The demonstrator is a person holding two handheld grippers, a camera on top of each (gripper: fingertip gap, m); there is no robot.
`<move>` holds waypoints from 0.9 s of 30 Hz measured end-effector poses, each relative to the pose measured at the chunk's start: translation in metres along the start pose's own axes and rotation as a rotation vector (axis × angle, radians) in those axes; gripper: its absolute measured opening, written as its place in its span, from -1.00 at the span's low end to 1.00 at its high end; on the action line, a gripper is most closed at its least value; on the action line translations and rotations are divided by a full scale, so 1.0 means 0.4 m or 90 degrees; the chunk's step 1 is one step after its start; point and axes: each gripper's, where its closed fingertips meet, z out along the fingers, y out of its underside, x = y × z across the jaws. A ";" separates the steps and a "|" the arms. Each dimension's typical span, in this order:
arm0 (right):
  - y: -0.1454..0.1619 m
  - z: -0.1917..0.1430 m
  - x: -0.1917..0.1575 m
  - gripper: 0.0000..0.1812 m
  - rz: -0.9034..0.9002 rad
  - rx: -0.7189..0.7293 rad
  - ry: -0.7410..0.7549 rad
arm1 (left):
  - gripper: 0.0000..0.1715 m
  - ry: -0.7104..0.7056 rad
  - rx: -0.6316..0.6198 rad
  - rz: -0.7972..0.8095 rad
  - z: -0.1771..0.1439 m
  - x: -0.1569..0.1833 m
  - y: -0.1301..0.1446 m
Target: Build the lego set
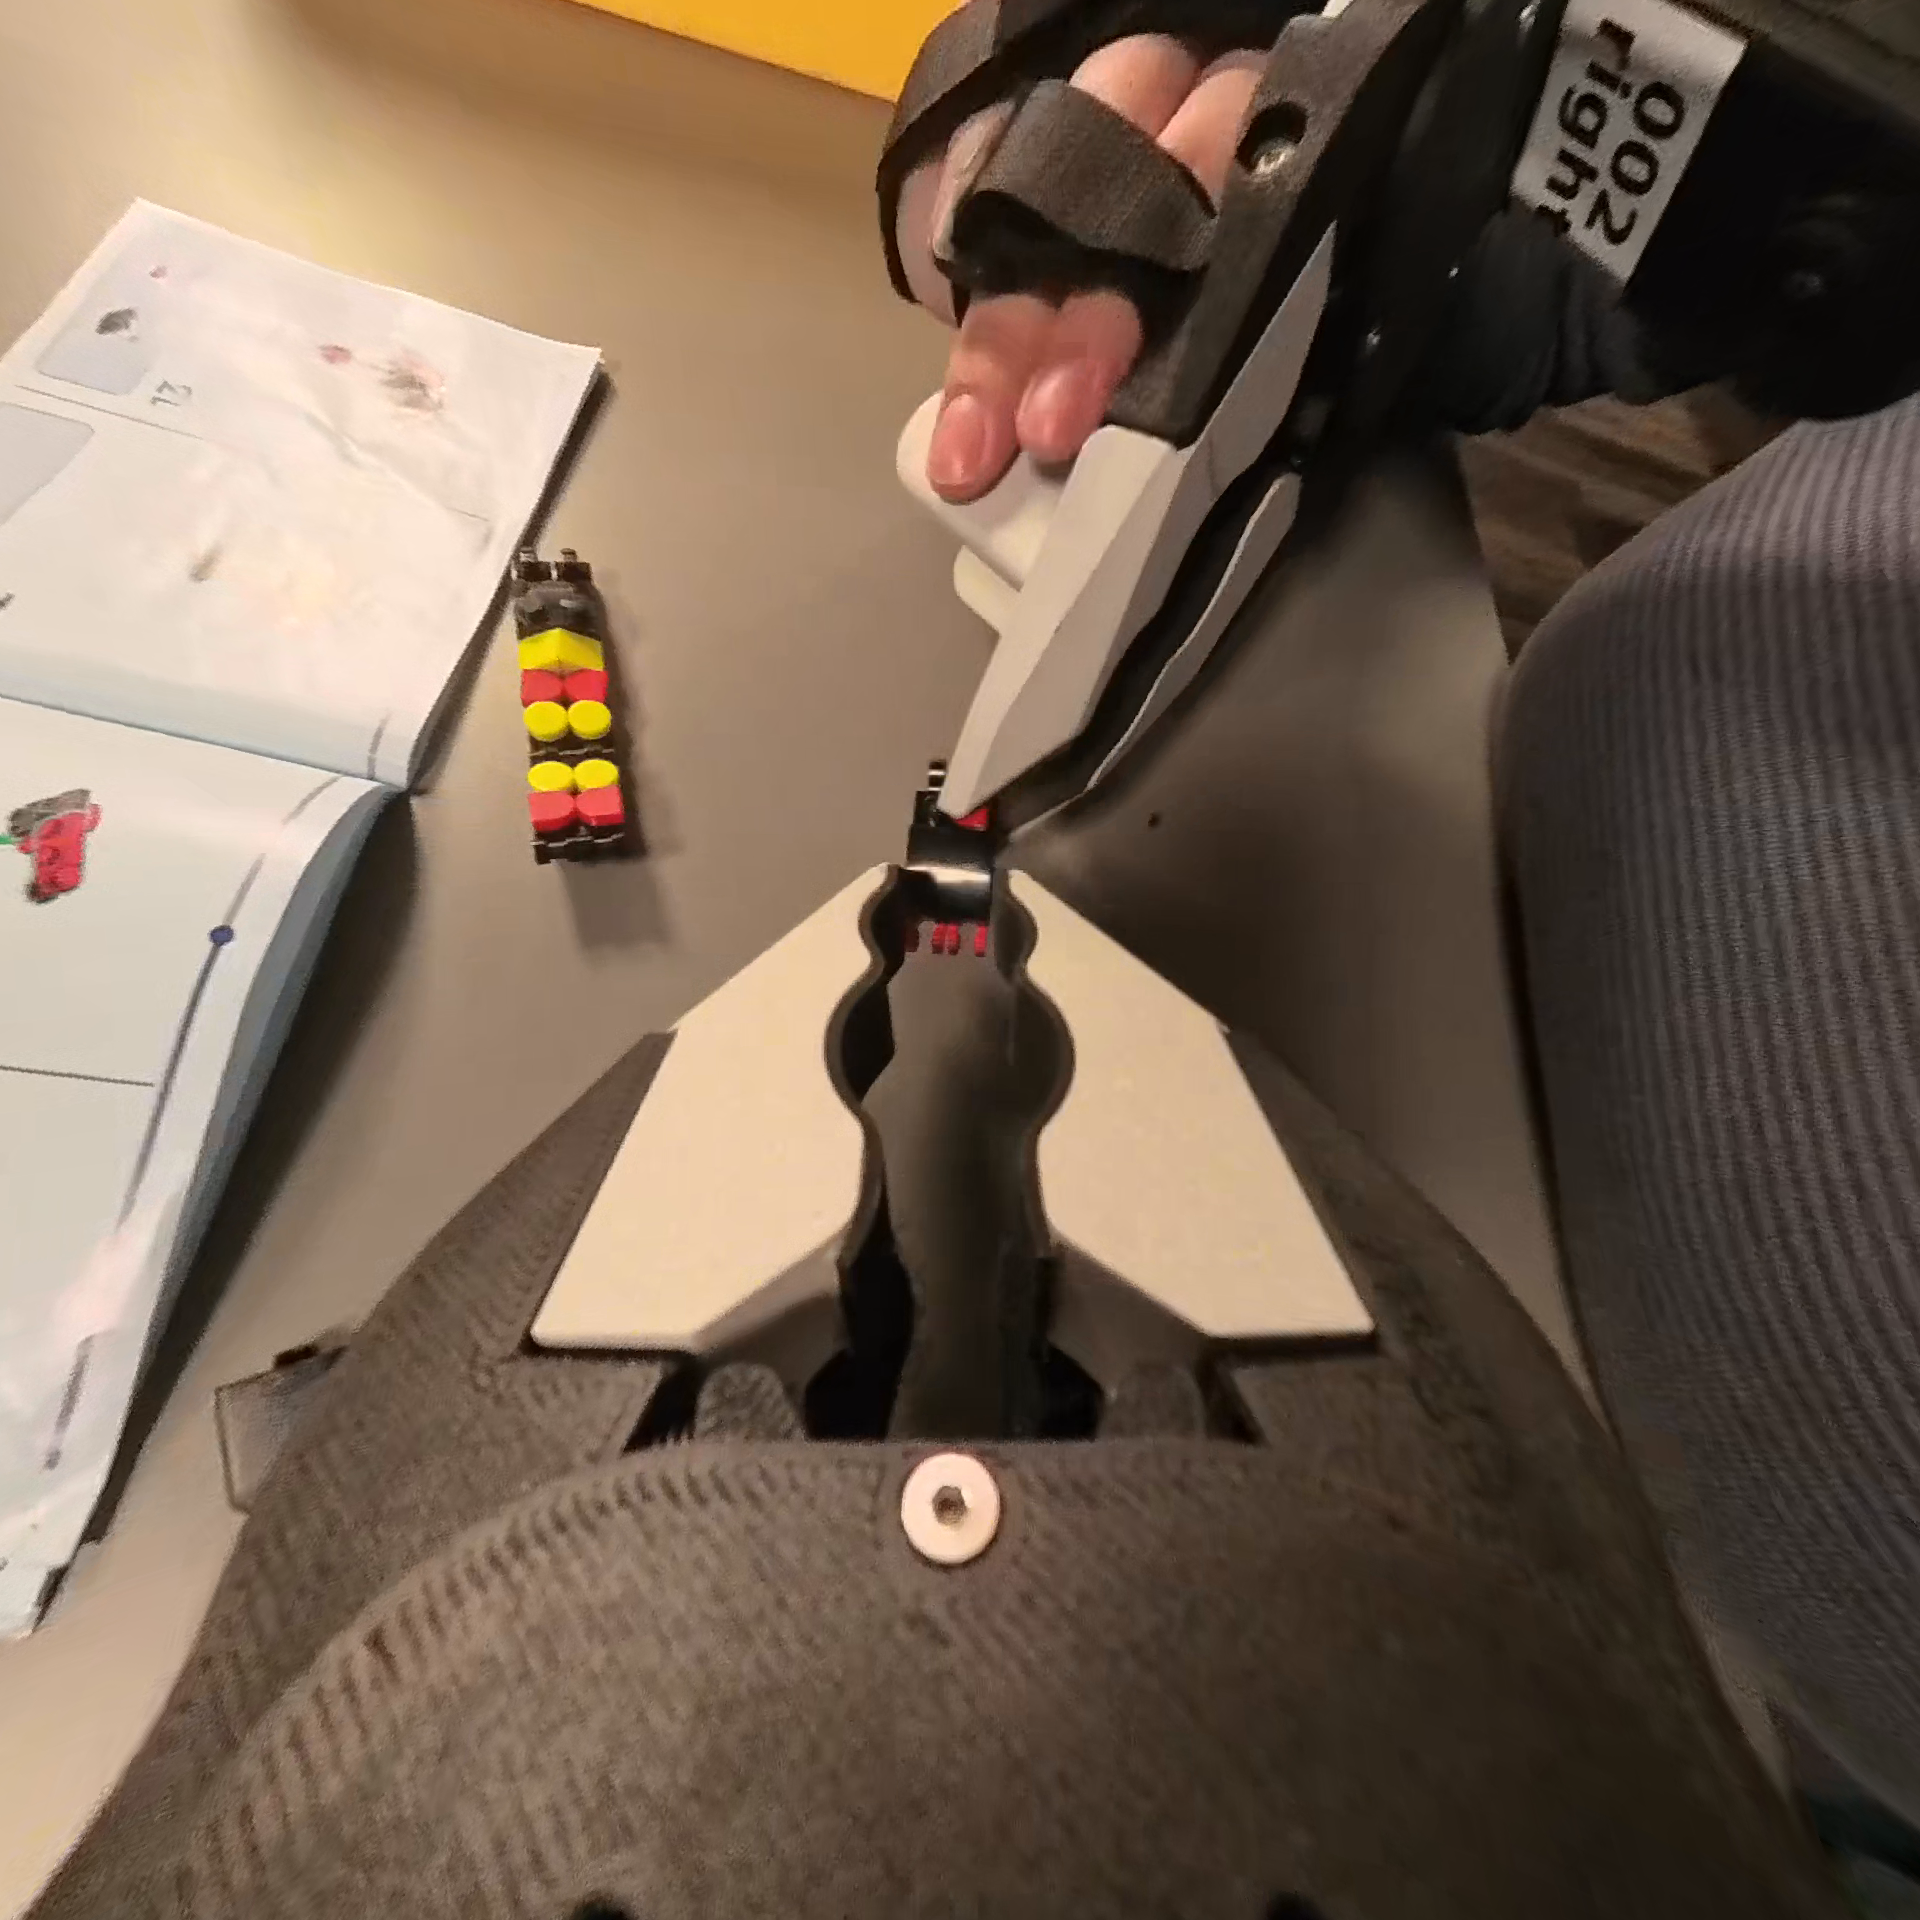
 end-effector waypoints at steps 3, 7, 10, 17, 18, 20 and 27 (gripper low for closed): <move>-0.011 -0.003 -0.002 -0.86 0.002 0.016 0.000 | -0.82 0.040 0.005 -0.023 -0.001 0.011 0.000; -0.015 0.000 -0.004 -0.87 -0.008 0.011 0.005 | -0.82 0.082 0.009 -0.067 -0.003 0.014 0.002; -0.013 0.004 -0.007 -0.90 -0.012 -0.004 0.001 | -0.82 0.091 0.012 -0.082 -0.002 0.011 0.004; -0.005 0.010 -0.013 -0.89 0.052 0.012 -0.020 | -0.81 0.067 -0.002 -0.061 0.006 0.003 0.014; -0.005 0.005 -0.007 -0.86 0.077 0.030 -0.020 | -0.81 0.064 0.001 -0.054 0.006 0.004 0.011; 0.004 -0.013 0.027 -0.51 0.155 0.069 0.006 | -0.81 0.027 -0.025 -0.021 0.011 -0.007 0.025; 0.092 -0.065 0.147 -0.28 0.273 0.141 0.196 | -0.80 -0.112 -0.071 0.135 0.025 -0.034 0.048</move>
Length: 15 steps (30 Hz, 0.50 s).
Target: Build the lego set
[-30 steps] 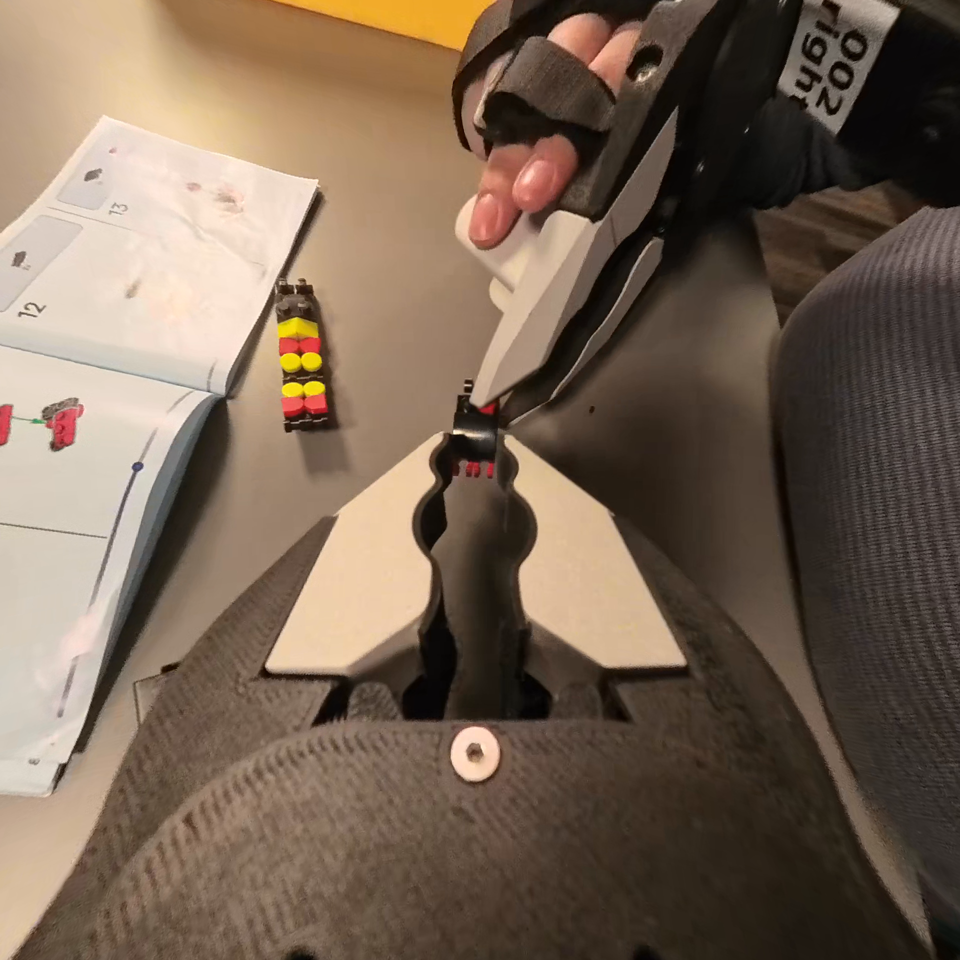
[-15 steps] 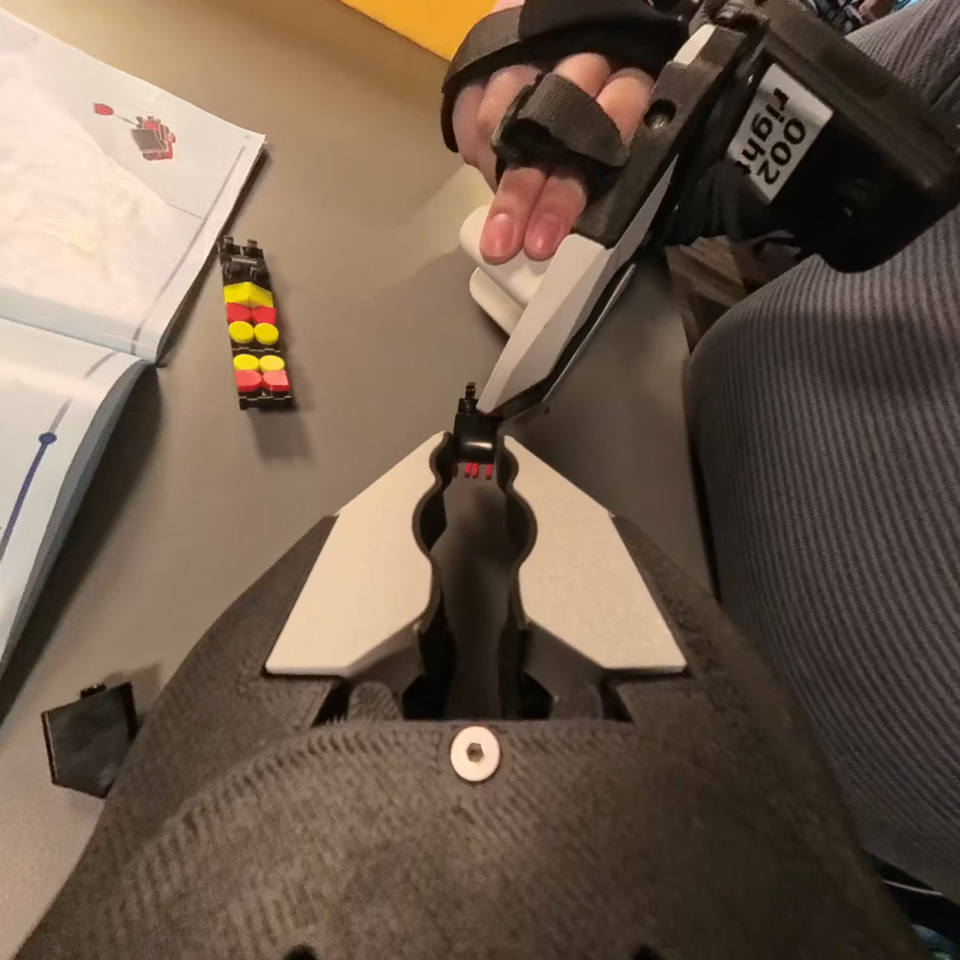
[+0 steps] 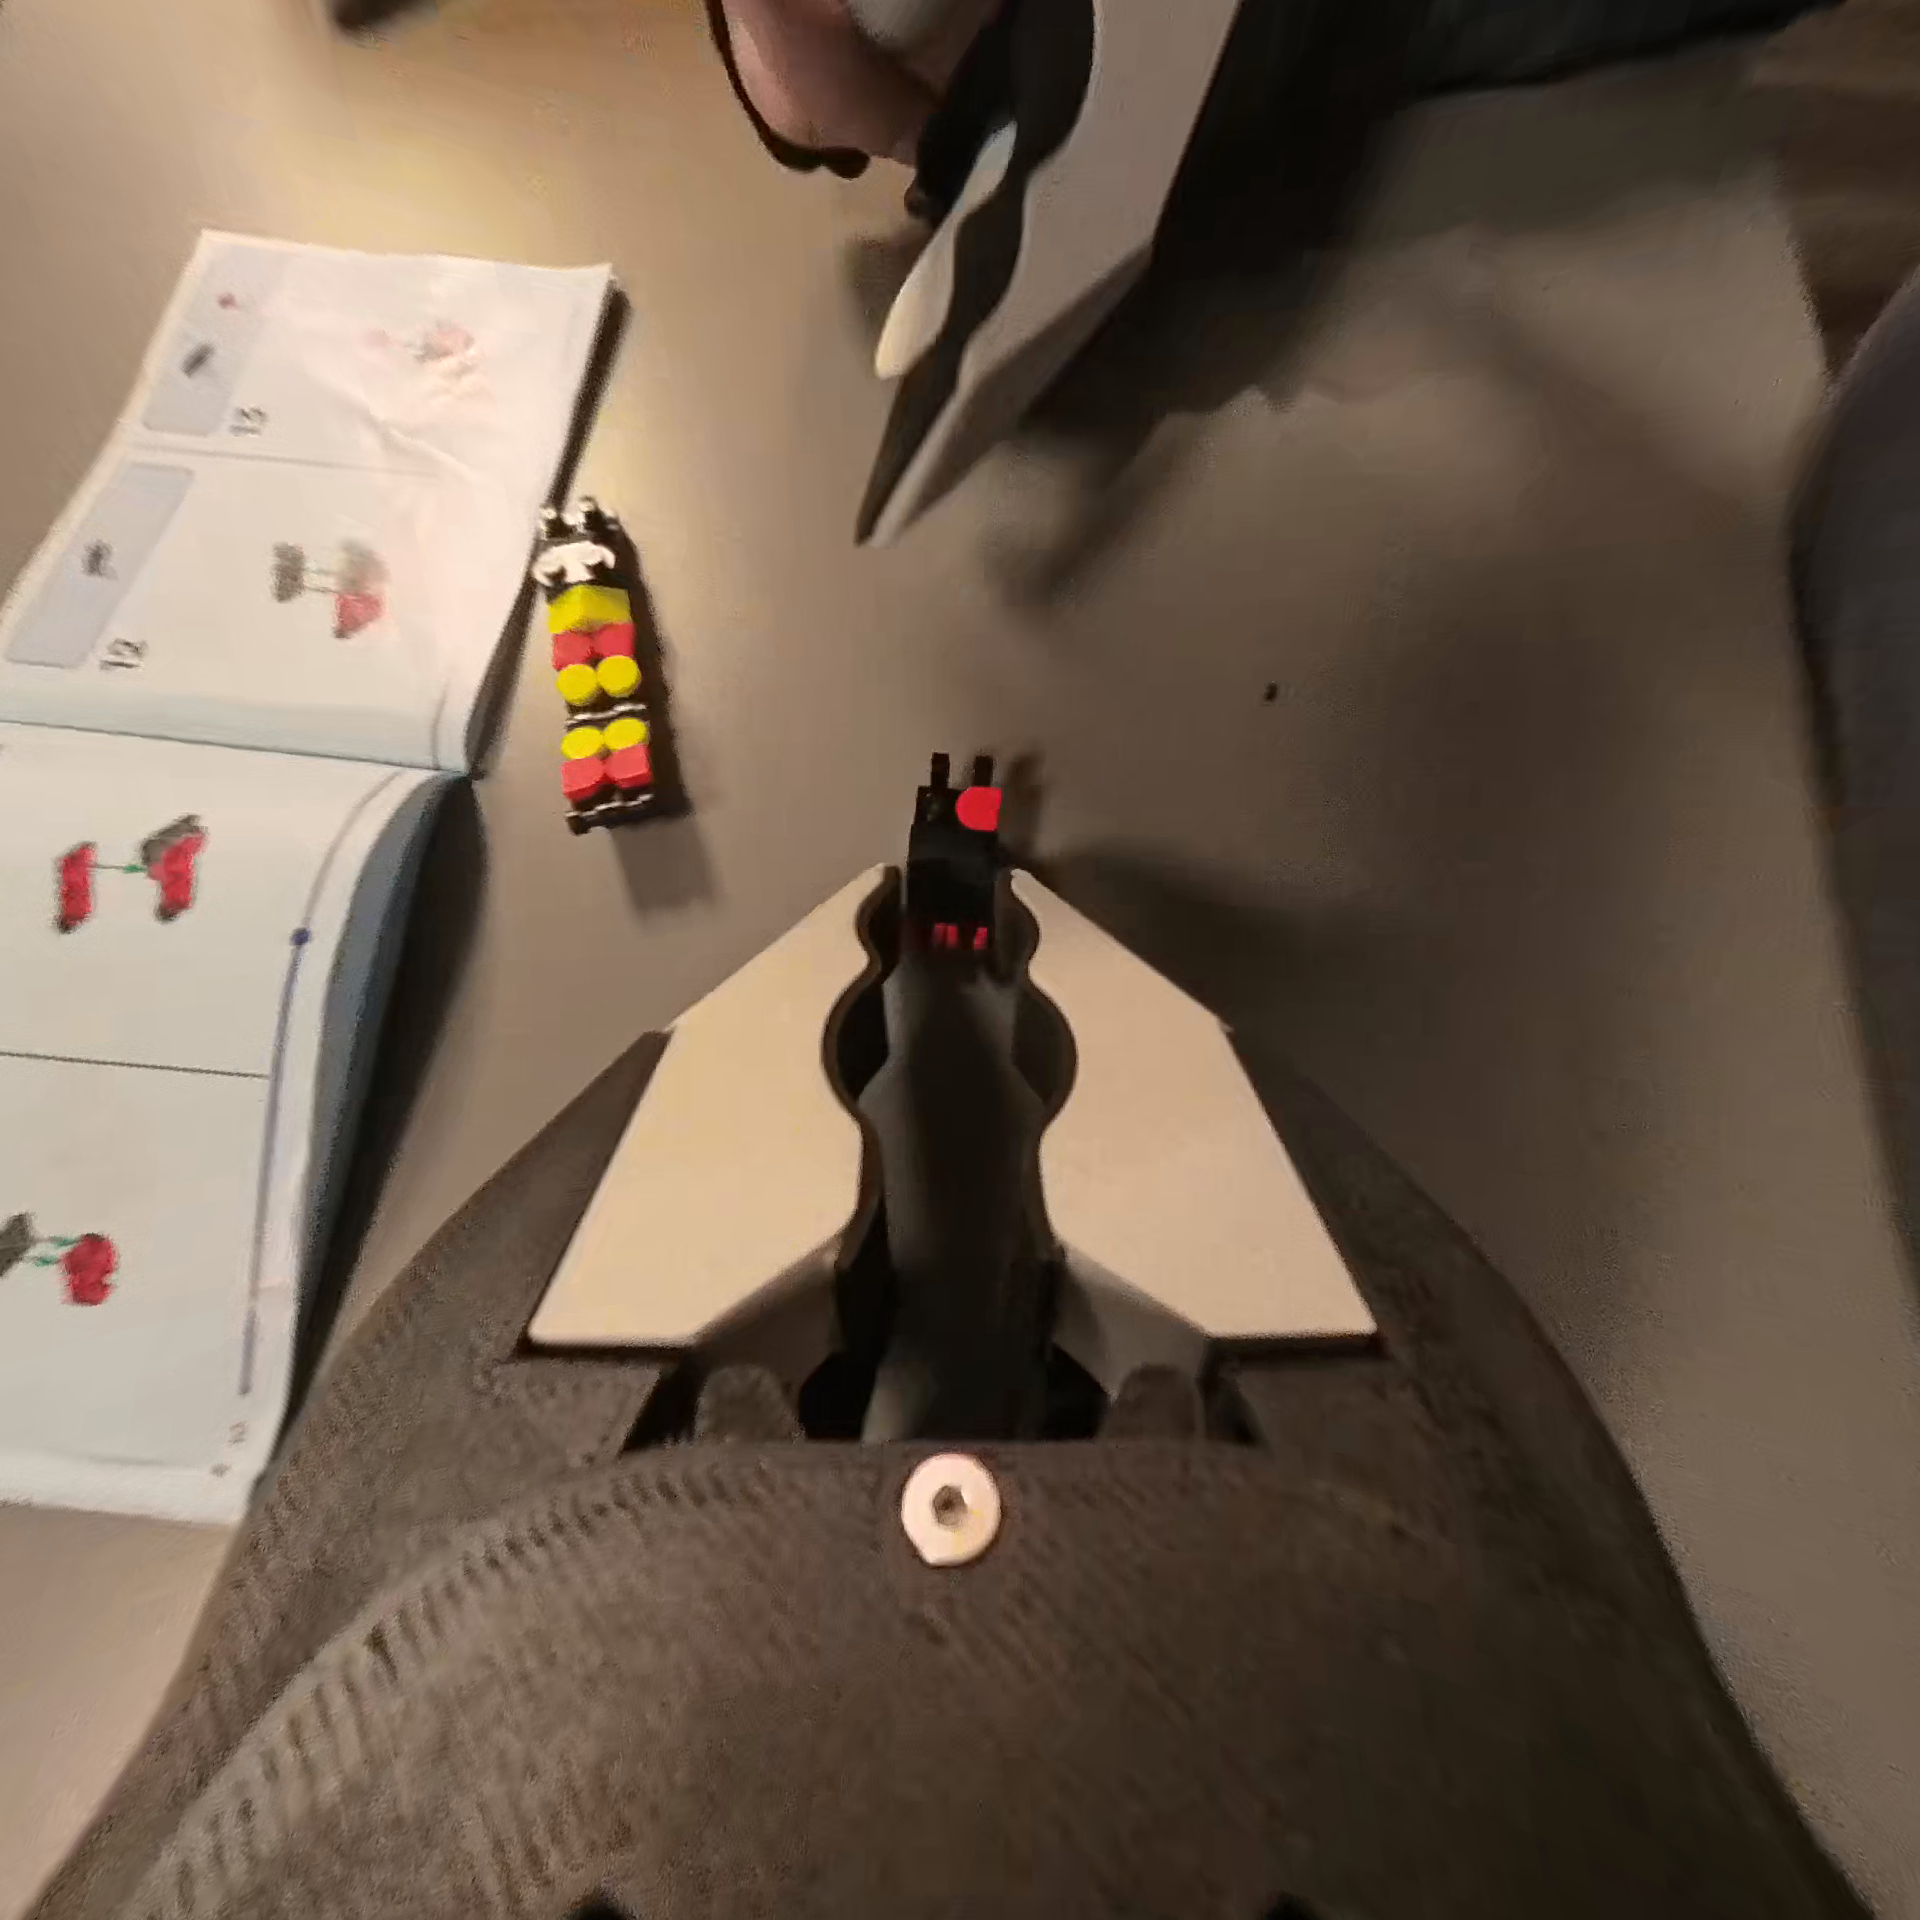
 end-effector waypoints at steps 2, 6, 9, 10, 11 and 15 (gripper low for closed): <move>-0.002 -0.010 0.035 -0.23 0.006 0.019 0.048 | -0.56 -0.067 0.004 0.036 -0.001 -0.021 0.002; -0.001 -0.034 0.108 -0.12 -0.011 0.040 0.159 | -0.04 -0.272 0.098 0.166 -0.040 -0.074 -0.050; -0.004 -0.052 0.151 -0.01 -0.028 0.057 0.226 | 0.14 -0.471 0.195 0.299 -0.111 -0.105 -0.107; -0.004 -0.056 0.161 0.04 -0.034 0.060 0.242 | 0.16 -0.526 0.219 0.323 -0.142 -0.112 -0.125; -0.005 -0.060 0.169 0.08 -0.038 0.063 0.254 | 0.23 -0.564 0.248 0.330 -0.173 -0.116 -0.143; -0.007 -0.066 0.187 0.26 -0.047 0.066 0.283 | 0.55 -0.595 0.372 0.269 -0.249 -0.131 -0.175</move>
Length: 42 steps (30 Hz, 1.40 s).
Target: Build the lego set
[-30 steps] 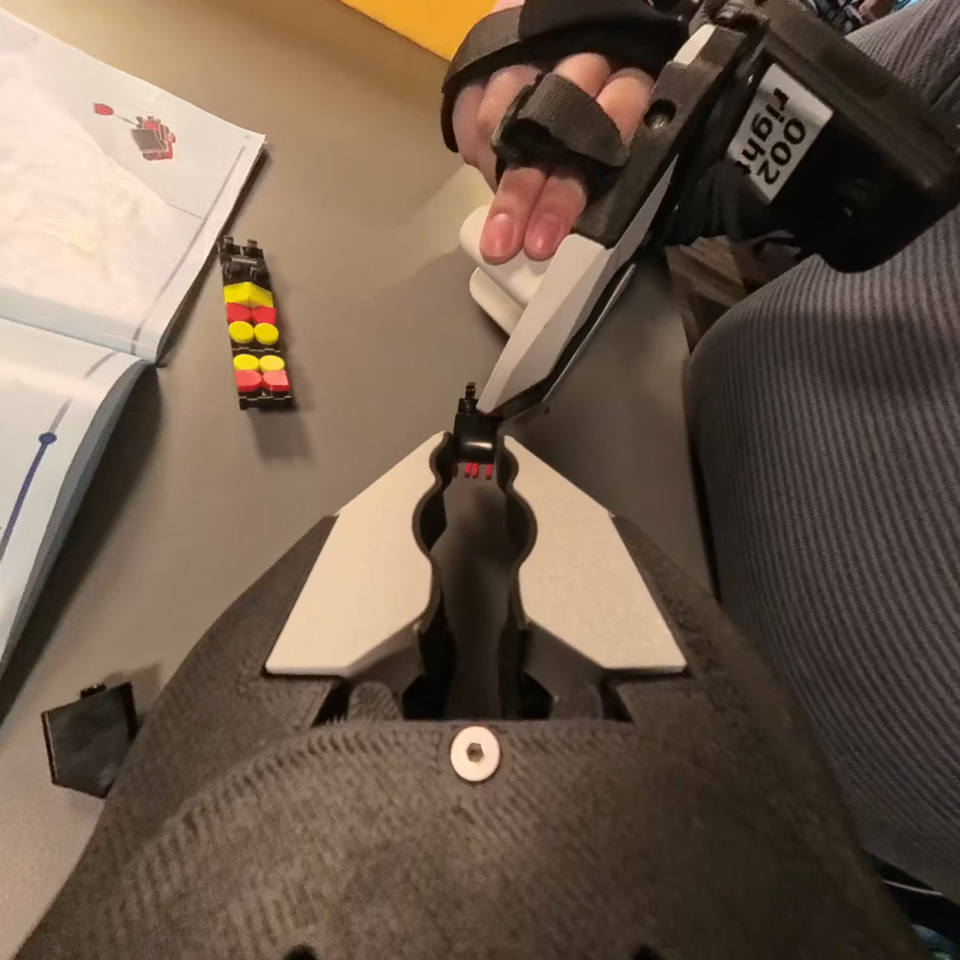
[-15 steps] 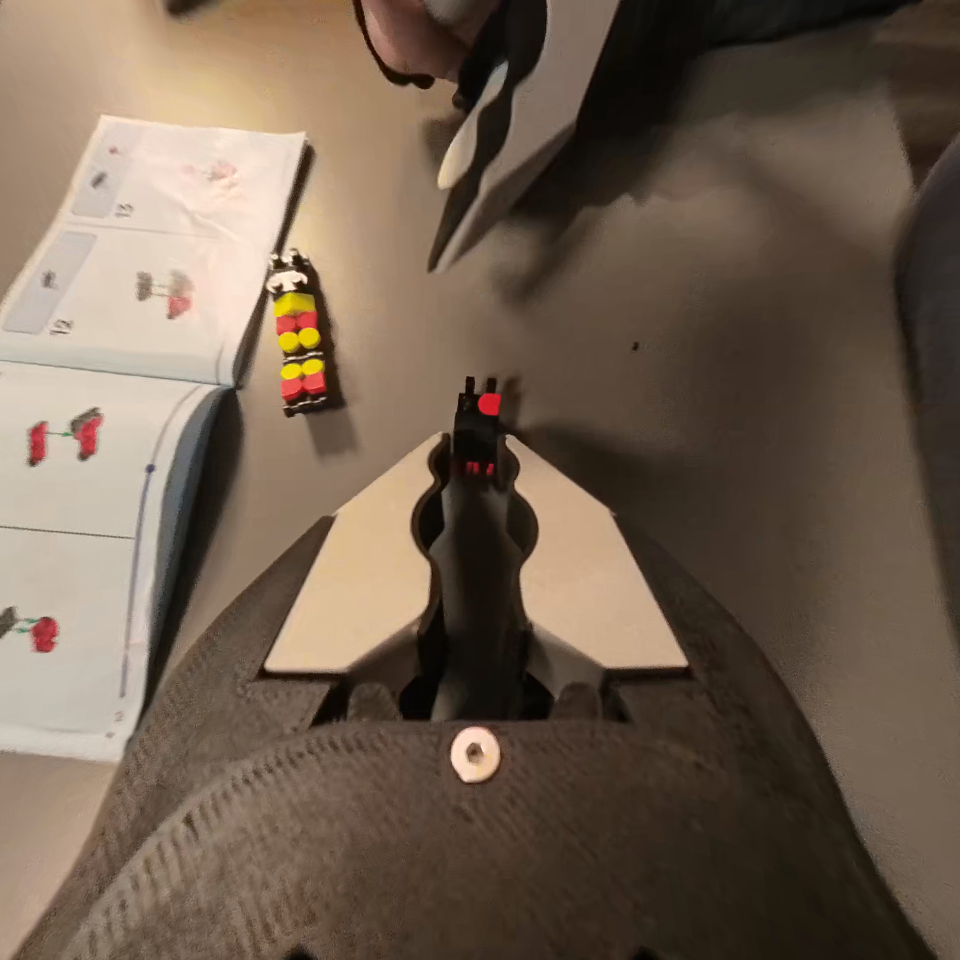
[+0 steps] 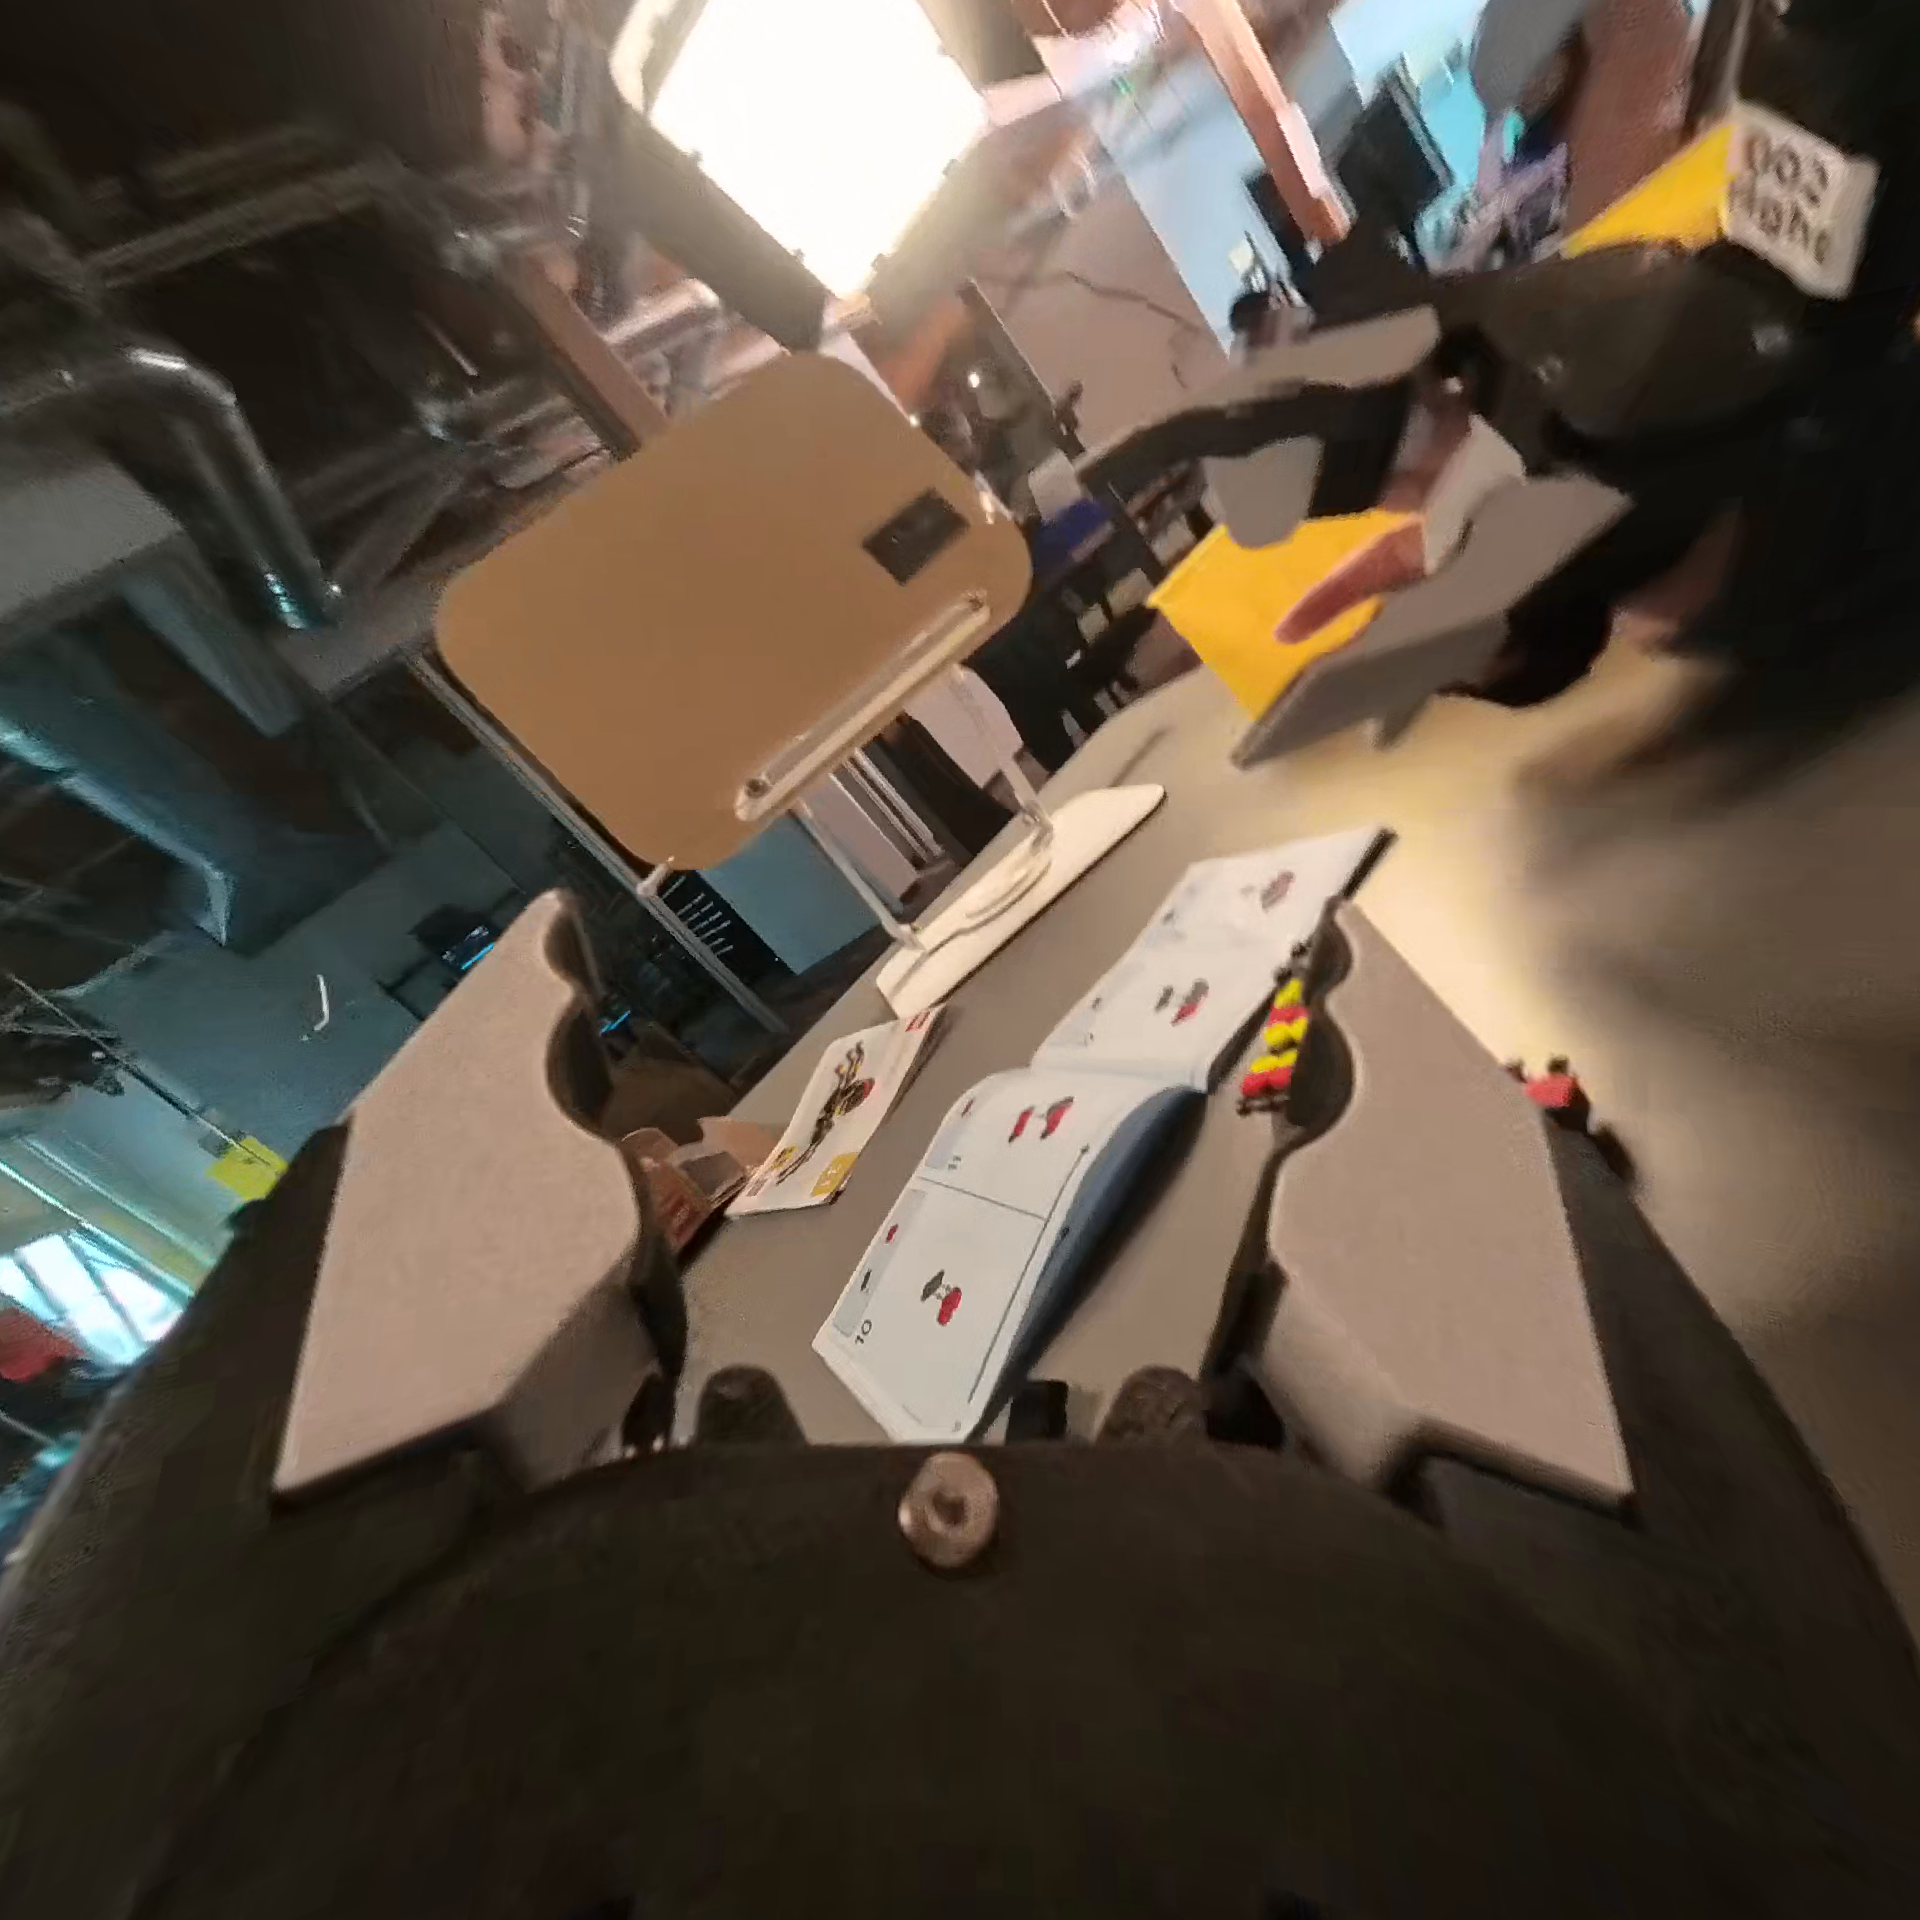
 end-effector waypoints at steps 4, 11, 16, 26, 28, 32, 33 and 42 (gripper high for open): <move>0.004 0.001 0.010 0.36 -0.013 -0.007 0.018 | 0.75 -0.042 0.038 -0.069 -0.003 -0.058 0.002; 0.042 0.012 0.035 0.43 -0.058 -0.059 0.056 | 0.82 -0.085 0.049 -0.088 -0.011 -0.094 0.003; 0.092 -0.013 0.103 0.45 -0.116 -0.179 0.174 | 0.83 -0.040 0.087 -0.016 -0.022 -0.047 -0.033; -0.038 -0.037 0.064 0.43 -0.047 -0.169 0.303 | 0.83 0.071 0.146 0.131 -0.035 0.092 -0.086; -0.056 -0.015 0.035 0.43 -0.043 -0.141 0.269 | 0.83 0.066 0.164 0.087 -0.042 0.077 -0.104; -0.096 0.031 -0.032 0.38 0.035 -0.043 0.173 | 0.83 -0.033 0.135 0.024 -0.060 -0.016 -0.122; -0.107 0.040 -0.052 0.38 0.056 -0.023 0.143 | 0.83 -0.069 0.130 0.031 -0.083 -0.039 -0.142; -0.224 0.048 -0.196 0.37 -0.035 0.077 -0.002 | 0.47 -0.367 0.044 -0.048 -0.537 -0.024 -0.294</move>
